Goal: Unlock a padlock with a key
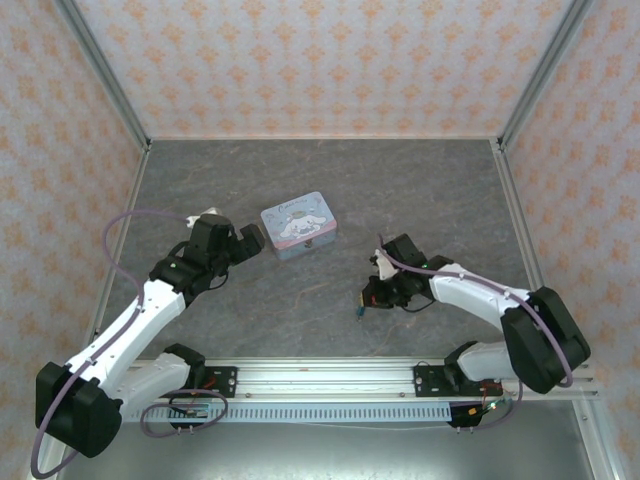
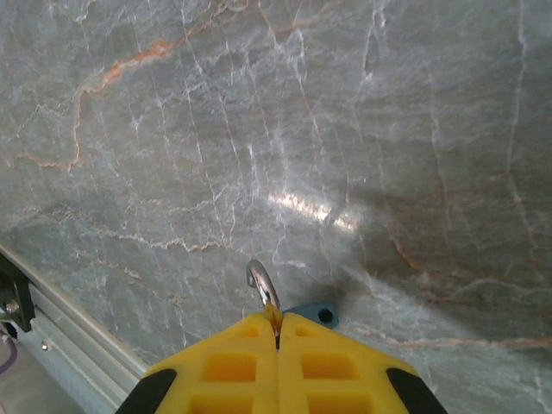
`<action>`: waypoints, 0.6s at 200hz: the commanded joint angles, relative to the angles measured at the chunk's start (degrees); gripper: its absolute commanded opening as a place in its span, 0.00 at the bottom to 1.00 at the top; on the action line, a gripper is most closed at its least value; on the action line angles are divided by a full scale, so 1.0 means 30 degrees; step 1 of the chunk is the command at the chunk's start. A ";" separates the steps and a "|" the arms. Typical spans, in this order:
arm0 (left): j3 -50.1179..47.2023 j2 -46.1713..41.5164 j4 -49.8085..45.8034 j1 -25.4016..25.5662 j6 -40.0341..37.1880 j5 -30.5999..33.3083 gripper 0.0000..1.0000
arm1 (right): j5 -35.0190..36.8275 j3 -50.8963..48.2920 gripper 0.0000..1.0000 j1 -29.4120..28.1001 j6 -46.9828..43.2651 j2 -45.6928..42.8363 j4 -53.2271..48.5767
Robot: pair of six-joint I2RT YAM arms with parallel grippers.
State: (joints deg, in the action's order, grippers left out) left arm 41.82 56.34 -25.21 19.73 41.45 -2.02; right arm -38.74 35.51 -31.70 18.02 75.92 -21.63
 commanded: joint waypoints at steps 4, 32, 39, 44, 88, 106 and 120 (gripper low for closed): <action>-0.0092 -0.0373 0.0084 -0.0042 -0.0287 0.0659 1.00 | 0.1109 0.0469 0.19 0.0020 0.0050 -0.0111 0.0937; 0.0054 -0.0552 -0.0064 -0.0057 -0.0398 0.0813 1.00 | 0.2285 0.0759 0.32 0.0065 -0.0250 -0.1100 0.0436; 0.0099 -0.0607 -0.0110 -0.0064 -0.0454 0.0875 1.00 | 0.2798 0.0963 0.35 0.0094 -0.0433 -0.1443 0.0047; 0.0161 -0.0614 -0.0126 -0.0044 -0.0508 0.0920 1.00 | 0.3180 0.1109 0.35 0.0131 -0.0541 -0.1723 -0.0194; 0.0642 -0.1143 -0.0229 -0.0055 -0.0811 0.2460 1.00 | 0.7569 0.1985 0.51 0.0398 -0.1796 -0.4735 -0.0936; 0.0450 -0.1957 0.0695 -0.0071 -0.1024 0.3237 1.00 | 0.9639 0.2110 0.63 0.0423 -0.2541 -0.6020 -0.0715; -0.0272 -0.2925 0.2663 -0.0071 -0.1454 0.3300 1.00 | 1.1464 0.1976 0.70 0.0459 -0.2757 -0.7009 -0.0180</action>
State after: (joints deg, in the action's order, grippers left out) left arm 41.93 52.10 -24.67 19.73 39.88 3.36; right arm -17.43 40.66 -30.70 12.78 59.33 -22.72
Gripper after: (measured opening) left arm 0.998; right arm 0.651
